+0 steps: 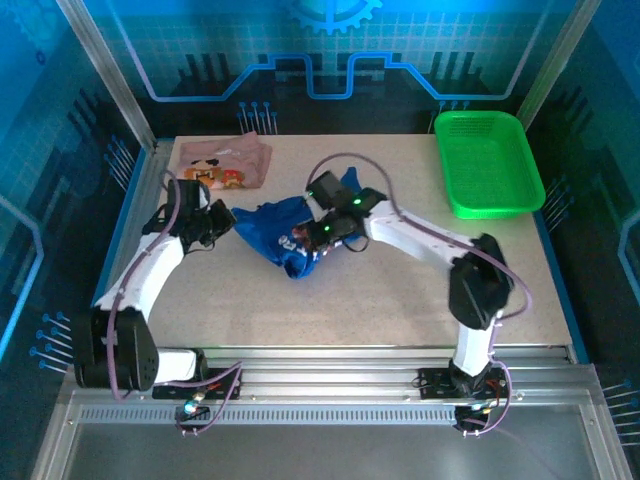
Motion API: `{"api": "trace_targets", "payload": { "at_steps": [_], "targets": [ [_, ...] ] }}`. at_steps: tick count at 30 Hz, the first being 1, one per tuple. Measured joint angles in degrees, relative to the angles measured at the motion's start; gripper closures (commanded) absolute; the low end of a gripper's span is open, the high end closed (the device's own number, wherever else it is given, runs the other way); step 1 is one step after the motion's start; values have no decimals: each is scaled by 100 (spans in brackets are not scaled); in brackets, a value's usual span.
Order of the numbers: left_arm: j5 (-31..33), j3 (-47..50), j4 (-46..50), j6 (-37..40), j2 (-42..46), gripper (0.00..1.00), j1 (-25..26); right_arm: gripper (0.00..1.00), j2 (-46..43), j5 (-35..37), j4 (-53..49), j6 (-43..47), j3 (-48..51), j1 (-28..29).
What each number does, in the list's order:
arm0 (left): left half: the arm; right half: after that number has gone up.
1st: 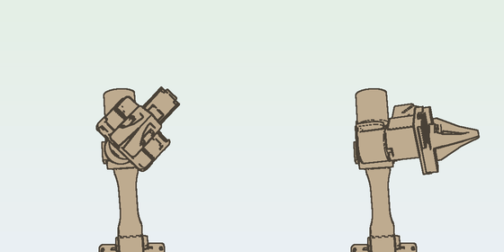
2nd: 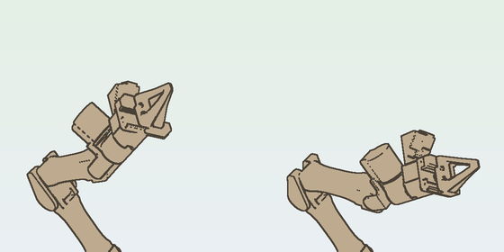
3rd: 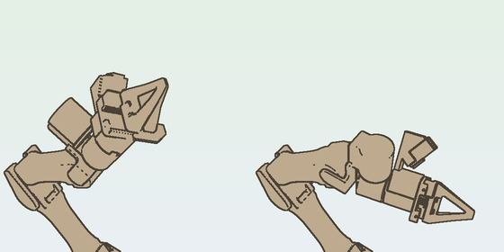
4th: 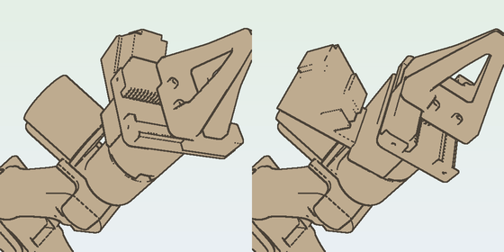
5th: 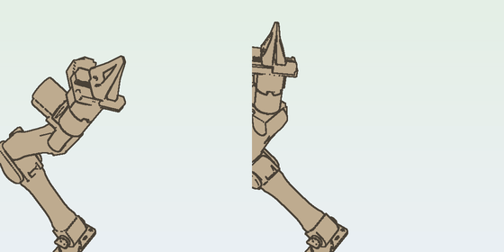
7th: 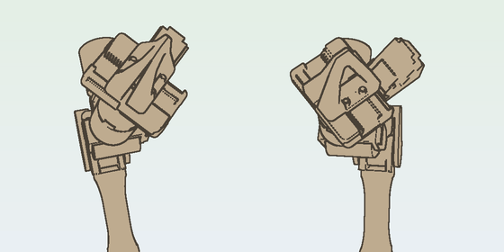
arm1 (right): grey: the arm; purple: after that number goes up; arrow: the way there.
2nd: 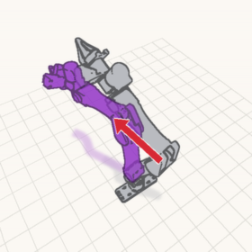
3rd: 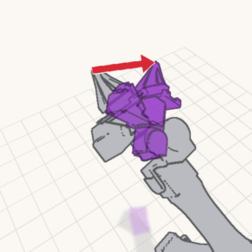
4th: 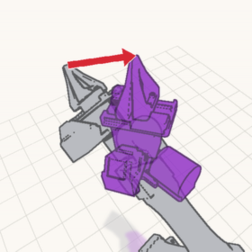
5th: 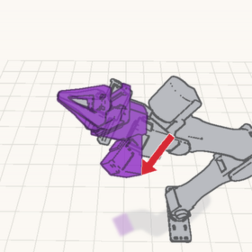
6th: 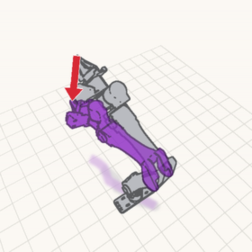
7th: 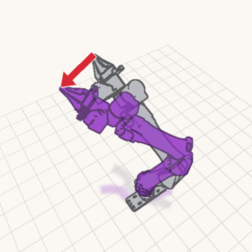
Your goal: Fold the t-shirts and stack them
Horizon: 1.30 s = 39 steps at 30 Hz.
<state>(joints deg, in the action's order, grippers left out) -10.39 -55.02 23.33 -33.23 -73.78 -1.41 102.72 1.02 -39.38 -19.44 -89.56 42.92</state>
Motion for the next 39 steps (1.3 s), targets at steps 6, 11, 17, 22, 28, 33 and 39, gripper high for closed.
{"api": "trace_targets", "payload": {
  "at_steps": [6, 11, 17, 22, 28, 33, 39],
  "targets": [
    [-15, -813, 332, 76, 776, 100, 0, 98, -1152, -299, -101, 291, -13, -479],
    [-109, -1692, 385, 188, 1169, 100, 0, 99, -1714, -599, -304, 437, -166, -1228],
    [-459, -2173, 382, 184, 1480, 100, 52, 98, -2079, -1272, -496, 625, -728, -2057],
    [-553, -2184, 474, 168, 1742, 100, 55, 98, -2100, -1709, -1019, 981, -1523, -2186],
    [-531, -2334, 691, 170, 2127, 100, 55, 97, -2166, -2164, -1436, 1228, -1799, -2201],
    [-621, -2555, 743, 170, 2317, 100, 57, 97, -2277, -2553, -1674, 1357, -1648, -2369],
    [-710, -2251, 732, 164, 2048, 100, 83, 97, -1993, -2839, -1873, 1462, -1620, -2712]
  ]
}}
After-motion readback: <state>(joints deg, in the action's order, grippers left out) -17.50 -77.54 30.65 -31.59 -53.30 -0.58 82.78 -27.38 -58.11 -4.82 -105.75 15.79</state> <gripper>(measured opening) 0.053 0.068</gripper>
